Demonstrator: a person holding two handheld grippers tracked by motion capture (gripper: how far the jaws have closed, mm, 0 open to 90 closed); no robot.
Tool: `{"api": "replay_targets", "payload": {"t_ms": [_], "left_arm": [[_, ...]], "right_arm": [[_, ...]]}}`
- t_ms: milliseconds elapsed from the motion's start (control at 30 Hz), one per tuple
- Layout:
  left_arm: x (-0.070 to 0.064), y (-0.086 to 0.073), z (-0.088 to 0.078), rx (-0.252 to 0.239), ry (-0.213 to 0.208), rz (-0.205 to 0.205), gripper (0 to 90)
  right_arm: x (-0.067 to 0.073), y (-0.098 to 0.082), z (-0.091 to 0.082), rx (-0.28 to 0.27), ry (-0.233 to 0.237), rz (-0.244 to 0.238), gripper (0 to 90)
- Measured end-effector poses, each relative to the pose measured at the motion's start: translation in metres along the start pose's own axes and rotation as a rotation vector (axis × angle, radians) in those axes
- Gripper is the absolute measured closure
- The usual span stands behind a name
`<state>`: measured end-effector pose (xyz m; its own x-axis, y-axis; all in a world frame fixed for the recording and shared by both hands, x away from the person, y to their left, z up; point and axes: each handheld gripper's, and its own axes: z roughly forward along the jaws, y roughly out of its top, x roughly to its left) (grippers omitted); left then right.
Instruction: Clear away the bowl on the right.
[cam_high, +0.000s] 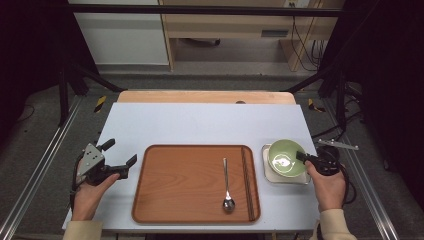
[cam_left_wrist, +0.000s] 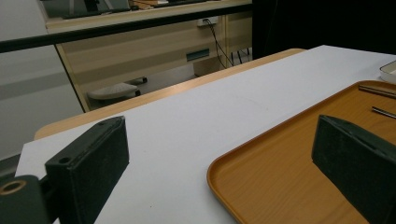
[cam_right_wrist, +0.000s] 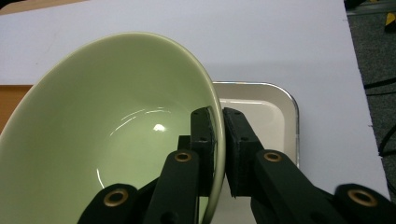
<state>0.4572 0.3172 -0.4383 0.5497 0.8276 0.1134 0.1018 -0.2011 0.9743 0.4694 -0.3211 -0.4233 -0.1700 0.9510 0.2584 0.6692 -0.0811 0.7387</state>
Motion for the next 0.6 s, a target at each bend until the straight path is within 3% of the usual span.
{"api": "replay_targets", "payload": {"t_ms": [100, 333, 600], "left_arm": [[0.0, 0.001, 0.0, -0.002, 0.001, 0.0, 3.8], [0.001, 0.001, 0.001, -0.007, 0.009, -0.001, 3.8], [0.002, 0.002, -0.003, -0.013, 0.016, 0.004, 3.9]], "right_arm": [[0.005, 0.001, -0.001, -0.004, 0.007, 0.009, 83.3], [0.014, 0.002, -0.002, -0.017, 0.033, -0.021, 83.3], [0.028, 0.008, -0.005, -0.038, 0.093, -0.023, 83.3]]}}
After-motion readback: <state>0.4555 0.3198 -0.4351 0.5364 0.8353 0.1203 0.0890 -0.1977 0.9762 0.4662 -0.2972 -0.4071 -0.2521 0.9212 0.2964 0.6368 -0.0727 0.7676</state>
